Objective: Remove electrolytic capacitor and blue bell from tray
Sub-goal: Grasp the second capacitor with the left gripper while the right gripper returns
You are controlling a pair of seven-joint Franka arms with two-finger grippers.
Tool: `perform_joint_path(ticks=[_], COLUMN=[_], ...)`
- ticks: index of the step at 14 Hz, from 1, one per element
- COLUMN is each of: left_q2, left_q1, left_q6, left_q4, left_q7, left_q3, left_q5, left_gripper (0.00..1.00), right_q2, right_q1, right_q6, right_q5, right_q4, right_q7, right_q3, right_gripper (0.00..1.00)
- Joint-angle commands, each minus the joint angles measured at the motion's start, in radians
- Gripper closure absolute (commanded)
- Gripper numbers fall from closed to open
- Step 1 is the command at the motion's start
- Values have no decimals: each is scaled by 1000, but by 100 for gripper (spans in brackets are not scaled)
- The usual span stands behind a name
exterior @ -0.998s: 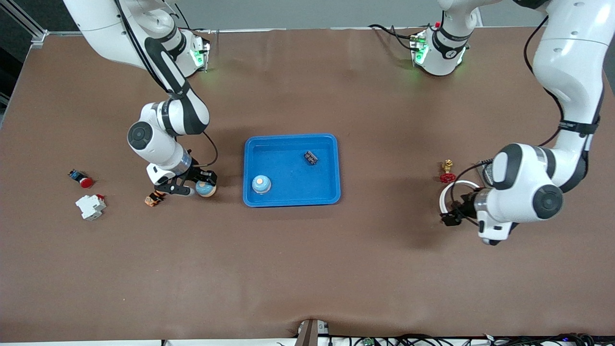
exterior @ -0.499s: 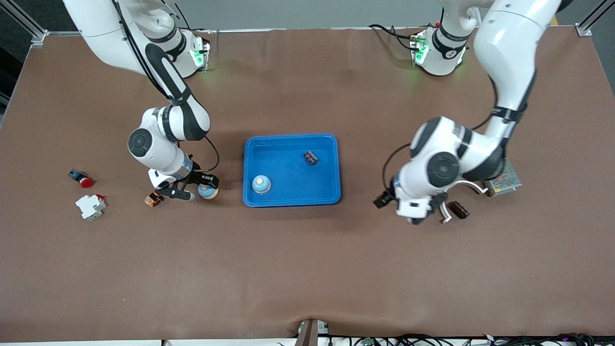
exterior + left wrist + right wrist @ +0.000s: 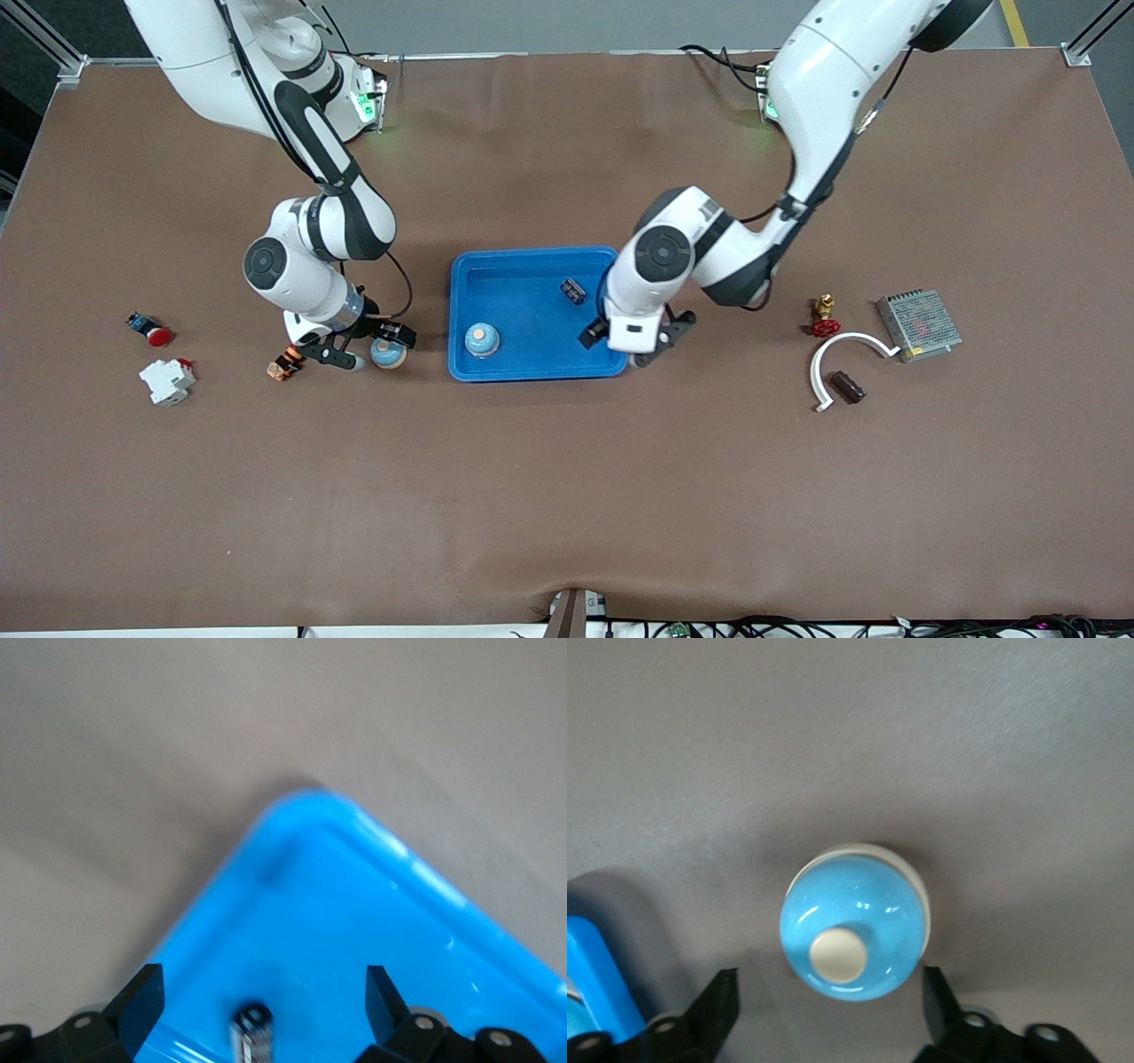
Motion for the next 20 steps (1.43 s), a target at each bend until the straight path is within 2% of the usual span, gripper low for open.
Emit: perform_joint_path(ticks=[1,4,5,8,10,12,13,16,20], left_q2=[25,40,54,80,86,95,100,102,50], left_q1=[-63,-100,-112,-138,-141,-141,-141,-140,-109], left_q6=[52,55,55,55,55,55,55,55,41], left_q4=[-1,-29,-28,-29,-29,-26,-26,-20,12], left_q7=[-58,-91,-94,-98,-109,-109,-109,-106,-102], left_q3=[15,18,20,22,22,22,22,22,23], left_q5=[0,6,12,15,15,15,15,15,17], left_gripper=[0,0,3,20,26,40,50,100,100], right_q2=[10,-4,-14,-27,-28,-30,-36,-47,-50], right_q1=[5,3,9,60,121,137,135,134,128], right_q6=[-15,-83,-92,-86,-78,-78,-83,-127,-369], right_q5=[21,18,19,19,18,15,15,15,-5], right_q4=[19,16,7,-12,-10,-6,-3,19,140], right_q7=[7,13,19,189,303,329,328,332,352], right_q3=[-3,-3,-3,-5,-8,-8,-6,-8,-54], right_gripper=[0,0,0,0,0,0,0,0,0])
